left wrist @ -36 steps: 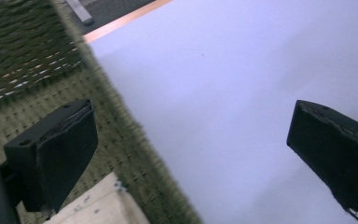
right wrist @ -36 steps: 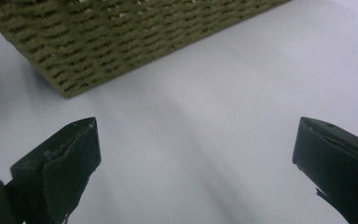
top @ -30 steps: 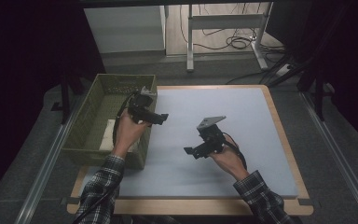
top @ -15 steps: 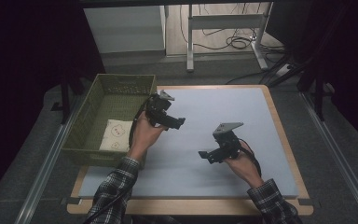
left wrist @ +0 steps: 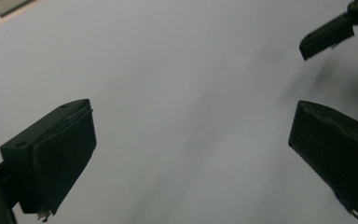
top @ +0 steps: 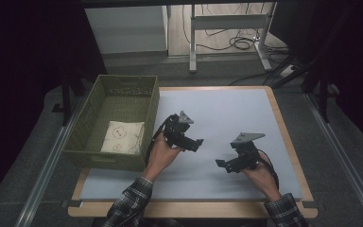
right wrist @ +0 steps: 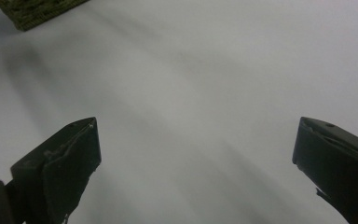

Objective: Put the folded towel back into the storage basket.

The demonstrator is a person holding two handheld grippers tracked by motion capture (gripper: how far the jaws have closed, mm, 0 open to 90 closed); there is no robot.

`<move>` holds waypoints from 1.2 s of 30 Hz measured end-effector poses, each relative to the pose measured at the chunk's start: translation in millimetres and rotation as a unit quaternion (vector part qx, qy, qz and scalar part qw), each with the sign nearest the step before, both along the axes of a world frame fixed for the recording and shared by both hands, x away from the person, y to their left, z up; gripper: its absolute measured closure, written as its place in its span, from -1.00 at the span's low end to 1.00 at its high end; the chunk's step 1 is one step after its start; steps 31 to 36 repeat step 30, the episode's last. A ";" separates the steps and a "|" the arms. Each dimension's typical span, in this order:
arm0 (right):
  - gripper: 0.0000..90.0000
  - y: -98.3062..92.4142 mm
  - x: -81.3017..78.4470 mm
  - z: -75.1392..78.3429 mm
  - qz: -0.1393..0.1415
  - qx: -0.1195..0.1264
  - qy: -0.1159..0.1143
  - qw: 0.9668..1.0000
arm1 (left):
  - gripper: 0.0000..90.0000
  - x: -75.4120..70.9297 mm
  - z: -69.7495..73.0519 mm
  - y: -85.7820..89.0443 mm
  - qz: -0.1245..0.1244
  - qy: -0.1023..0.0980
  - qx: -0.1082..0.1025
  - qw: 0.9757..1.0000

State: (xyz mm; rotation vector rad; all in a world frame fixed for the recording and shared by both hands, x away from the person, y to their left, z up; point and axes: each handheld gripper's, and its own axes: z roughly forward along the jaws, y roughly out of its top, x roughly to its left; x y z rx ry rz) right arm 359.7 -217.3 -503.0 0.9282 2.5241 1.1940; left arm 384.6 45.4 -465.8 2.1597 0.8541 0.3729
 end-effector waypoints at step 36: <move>-0.98 -34.6 -30.7 -30.0 -0.023 -0.075 -0.021 0.997 | -0.98 -59.6 -80.5 29.3 0.022 0.039 0.019 0.999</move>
